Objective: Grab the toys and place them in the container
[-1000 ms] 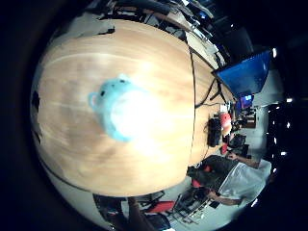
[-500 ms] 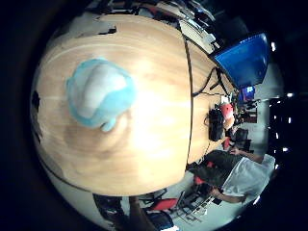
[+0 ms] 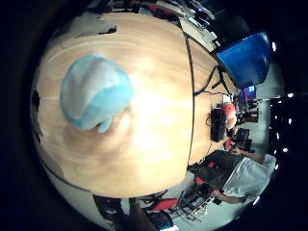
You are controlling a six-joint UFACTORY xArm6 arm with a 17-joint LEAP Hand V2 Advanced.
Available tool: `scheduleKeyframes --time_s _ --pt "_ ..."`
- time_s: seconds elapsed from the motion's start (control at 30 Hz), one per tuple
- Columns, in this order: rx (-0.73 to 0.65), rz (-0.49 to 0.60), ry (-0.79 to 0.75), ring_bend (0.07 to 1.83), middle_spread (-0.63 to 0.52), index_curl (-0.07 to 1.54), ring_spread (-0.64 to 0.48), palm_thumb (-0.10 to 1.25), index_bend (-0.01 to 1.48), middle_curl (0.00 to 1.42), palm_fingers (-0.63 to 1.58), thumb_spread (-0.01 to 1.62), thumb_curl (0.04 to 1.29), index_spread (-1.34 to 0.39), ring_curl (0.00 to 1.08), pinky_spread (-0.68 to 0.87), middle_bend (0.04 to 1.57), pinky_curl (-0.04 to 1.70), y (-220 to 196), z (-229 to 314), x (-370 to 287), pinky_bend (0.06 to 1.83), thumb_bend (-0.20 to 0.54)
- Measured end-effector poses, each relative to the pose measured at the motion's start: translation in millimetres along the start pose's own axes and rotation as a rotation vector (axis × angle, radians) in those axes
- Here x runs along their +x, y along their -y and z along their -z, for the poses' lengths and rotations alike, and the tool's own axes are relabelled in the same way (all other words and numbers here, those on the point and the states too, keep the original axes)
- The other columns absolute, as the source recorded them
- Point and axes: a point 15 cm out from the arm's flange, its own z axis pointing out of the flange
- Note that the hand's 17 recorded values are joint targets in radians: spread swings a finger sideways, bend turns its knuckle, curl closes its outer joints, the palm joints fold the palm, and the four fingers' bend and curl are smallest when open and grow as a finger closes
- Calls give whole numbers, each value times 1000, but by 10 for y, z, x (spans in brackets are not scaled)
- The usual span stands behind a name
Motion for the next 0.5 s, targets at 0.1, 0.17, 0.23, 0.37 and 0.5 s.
scheduleKeyframes --time_s 0.1,0.17,0.23,0.37,0.5 --pt "-14 -1 15 656 -330 355 -342 621 192 291 413 1016 454 -579 183 92 186 -5 25 -130 20 819 -24" --pt "-12 4 13 655 -330 354 -343 622 190 291 412 1015 454 -580 183 92 187 -4 65 -140 4 819 -25" --pt "-20 6 21 655 -330 354 -343 623 191 291 410 1015 454 -581 184 92 188 -4 76 -216 -1 813 -26" --pt "-10 19 8 657 -332 353 -343 626 190 290 407 1015 454 -579 186 92 186 -4 174 -274 10 810 -24" --pt "-3 25 0 658 -330 349 -340 633 183 292 398 1011 457 -580 186 99 190 -4 273 -339 60 807 -24"
